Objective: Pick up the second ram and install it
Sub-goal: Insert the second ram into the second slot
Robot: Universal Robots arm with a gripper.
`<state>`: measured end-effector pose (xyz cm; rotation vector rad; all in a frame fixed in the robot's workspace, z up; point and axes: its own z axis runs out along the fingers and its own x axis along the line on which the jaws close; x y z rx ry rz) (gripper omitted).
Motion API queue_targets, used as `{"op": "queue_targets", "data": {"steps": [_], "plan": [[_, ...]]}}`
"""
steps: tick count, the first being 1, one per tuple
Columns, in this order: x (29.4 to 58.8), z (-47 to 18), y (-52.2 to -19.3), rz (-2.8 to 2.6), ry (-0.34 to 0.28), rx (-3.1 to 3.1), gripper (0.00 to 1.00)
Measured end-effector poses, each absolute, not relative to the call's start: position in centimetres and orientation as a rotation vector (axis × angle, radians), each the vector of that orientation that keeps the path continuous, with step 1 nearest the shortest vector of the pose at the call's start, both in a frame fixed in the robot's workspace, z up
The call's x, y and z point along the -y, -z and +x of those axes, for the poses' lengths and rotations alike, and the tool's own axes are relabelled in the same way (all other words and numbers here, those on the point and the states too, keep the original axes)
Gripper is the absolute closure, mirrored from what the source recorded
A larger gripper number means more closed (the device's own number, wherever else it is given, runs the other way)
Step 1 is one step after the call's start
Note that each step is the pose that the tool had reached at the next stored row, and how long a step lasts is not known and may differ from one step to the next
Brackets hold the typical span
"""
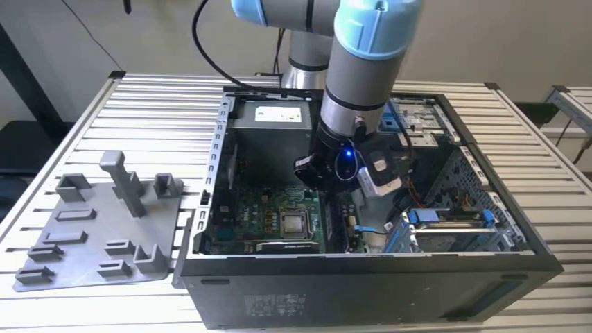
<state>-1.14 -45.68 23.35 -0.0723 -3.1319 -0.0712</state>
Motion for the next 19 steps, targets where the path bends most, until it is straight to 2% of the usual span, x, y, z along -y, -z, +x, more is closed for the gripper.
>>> {"op": "queue_targets", "data": {"steps": [19], "plan": [[46.59, -0.94, -23.00, -0.072, 0.069, 3.121, 0.86]]}}
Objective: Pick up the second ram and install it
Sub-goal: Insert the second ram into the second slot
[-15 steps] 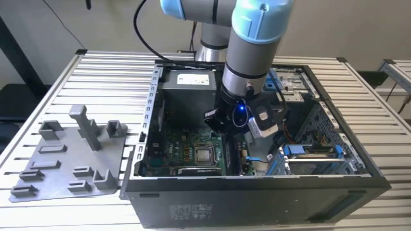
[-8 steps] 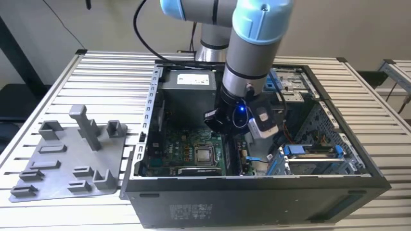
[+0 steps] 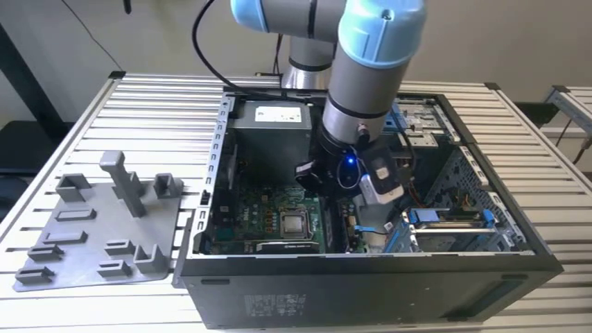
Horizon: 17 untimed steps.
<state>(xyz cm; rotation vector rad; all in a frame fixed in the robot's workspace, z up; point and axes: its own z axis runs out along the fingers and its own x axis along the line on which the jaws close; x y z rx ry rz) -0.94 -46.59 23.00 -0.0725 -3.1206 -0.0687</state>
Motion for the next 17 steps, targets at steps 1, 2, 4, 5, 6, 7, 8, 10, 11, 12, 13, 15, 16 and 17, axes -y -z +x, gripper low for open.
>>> {"op": "queue_targets", "data": {"steps": [1, 2, 4, 5, 6, 7, 8, 10, 11, 12, 13, 15, 16, 17], "plan": [[46.60, -0.90, -22.99, -0.072, 0.068, 3.121, 0.86], [46.60, -0.85, -22.97, -0.072, 0.068, 3.121, 0.86], [46.60, -0.75, -22.85, -0.072, 0.069, 3.121, 0.86], [46.61, -0.70, -22.78, -0.072, 0.068, 3.121, 0.86], [46.61, -0.69, -22.70, -0.072, 0.068, 3.121, 0.86], [46.61, -0.69, -22.59, -0.072, 0.067, 3.121, 0.86], [46.61, -0.69, -22.51, -0.072, 0.067, 3.121, 0.86], [46.61, -0.68, -22.31, -0.072, 0.066, 3.121, 0.86], [46.61, -0.68, -22.20, -0.072, 0.066, 3.121, 0.86], [46.61, -0.68, -22.13, -0.072, 0.066, 3.121, 0.86], [46.62, -0.68, -22.13, -0.072, 0.065, 3.121, 0.86], [46.61, -0.68, -22.05, -0.072, 0.066, 3.121, 0.86], [46.63, -0.69, -22.03, -0.072, 0.066, 3.121, 0.86], [46.68, -0.69, -22.04, -0.072, 0.065, 3.121, 0.86]]}}
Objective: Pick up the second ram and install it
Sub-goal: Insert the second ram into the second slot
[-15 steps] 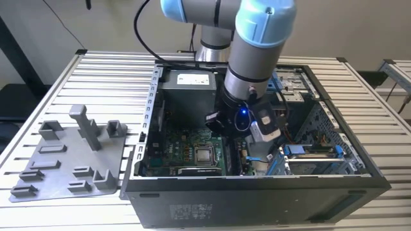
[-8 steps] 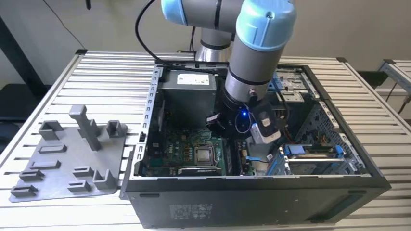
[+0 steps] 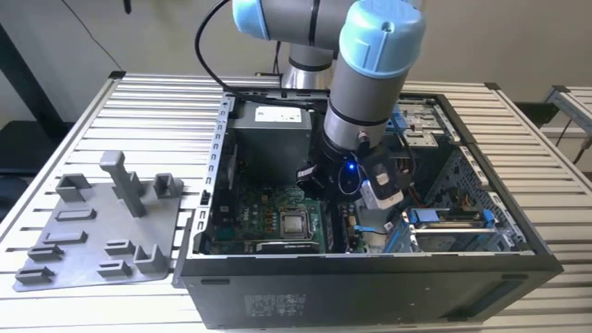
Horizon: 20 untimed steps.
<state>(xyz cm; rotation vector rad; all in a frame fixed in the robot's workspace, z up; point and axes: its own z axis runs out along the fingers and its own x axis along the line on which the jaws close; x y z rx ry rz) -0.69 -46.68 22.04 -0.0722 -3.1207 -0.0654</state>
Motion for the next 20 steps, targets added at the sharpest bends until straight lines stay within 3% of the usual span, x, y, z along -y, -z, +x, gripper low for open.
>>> {"op": "queue_targets", "data": {"steps": [13, 20], "plan": [[46.8, -0.6, -22.1, -0.072, 0.063, 3.118, 0.86], [46.8, -0.6, -23.8, -0.073, 0.053, 3.109, 0.86]]}}
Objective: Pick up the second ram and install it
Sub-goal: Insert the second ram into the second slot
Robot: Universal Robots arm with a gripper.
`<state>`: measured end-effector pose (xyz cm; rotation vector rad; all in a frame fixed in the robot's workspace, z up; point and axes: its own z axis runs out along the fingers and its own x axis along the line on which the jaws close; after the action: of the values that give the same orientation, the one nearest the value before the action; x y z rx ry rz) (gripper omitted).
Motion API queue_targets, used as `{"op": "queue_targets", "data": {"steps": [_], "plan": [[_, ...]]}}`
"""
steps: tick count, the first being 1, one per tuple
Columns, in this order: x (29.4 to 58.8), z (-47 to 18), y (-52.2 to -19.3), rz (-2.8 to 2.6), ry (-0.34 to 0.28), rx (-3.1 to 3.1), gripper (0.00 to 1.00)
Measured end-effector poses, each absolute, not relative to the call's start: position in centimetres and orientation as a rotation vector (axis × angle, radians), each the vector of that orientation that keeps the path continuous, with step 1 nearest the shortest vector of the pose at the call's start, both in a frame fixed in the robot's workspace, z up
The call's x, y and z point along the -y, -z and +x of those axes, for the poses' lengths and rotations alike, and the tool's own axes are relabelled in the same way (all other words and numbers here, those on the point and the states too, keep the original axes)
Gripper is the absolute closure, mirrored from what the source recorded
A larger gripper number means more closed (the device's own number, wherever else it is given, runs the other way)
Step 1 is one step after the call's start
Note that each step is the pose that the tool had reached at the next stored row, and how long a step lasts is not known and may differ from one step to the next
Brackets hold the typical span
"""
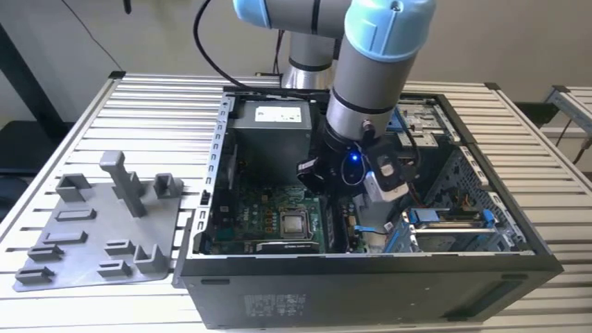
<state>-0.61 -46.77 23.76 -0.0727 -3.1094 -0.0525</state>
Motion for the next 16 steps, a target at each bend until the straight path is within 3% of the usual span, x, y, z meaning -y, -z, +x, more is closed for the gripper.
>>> {"op": "queue_targets", "data": {"steps": [5, 16], "plan": [[46.75, -0.52, -23.76, -0.070, -0.002, 3.107, 0.86], [46.50, -0.48, -23.42, -0.055, -0.003, 3.145, 0.86]]}}
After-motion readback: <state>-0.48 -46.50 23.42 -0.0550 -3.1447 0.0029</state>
